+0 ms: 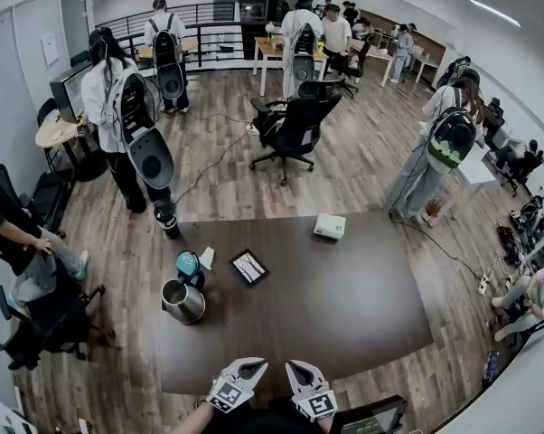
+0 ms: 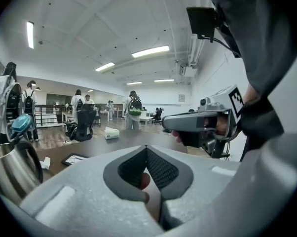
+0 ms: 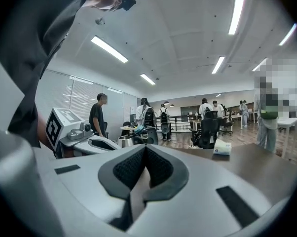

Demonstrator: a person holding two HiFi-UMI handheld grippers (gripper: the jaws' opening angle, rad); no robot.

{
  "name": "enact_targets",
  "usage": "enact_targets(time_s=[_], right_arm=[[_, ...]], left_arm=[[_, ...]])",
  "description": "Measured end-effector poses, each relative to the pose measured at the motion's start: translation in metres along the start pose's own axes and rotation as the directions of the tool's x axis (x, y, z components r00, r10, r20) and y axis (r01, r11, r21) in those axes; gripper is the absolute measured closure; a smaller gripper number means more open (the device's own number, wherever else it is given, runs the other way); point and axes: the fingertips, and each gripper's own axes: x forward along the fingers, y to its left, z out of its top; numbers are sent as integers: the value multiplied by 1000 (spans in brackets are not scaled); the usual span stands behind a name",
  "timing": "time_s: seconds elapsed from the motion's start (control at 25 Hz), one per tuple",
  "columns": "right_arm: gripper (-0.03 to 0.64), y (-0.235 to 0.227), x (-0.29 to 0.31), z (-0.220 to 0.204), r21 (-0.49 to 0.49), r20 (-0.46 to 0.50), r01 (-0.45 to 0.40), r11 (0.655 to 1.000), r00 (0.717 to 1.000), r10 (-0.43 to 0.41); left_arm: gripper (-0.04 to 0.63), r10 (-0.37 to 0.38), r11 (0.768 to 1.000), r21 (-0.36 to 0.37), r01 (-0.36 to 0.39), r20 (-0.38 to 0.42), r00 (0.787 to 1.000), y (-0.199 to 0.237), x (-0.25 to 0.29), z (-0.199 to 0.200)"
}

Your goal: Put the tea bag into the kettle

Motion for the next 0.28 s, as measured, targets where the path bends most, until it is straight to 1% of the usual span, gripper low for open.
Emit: enact_targets(time_s=[0.28], right_arm=[[612, -64, -34, 9, 40, 37, 80, 996, 996, -81]], left_arm=[[594, -81, 997, 18, 81, 6, 997, -48, 65, 34]])
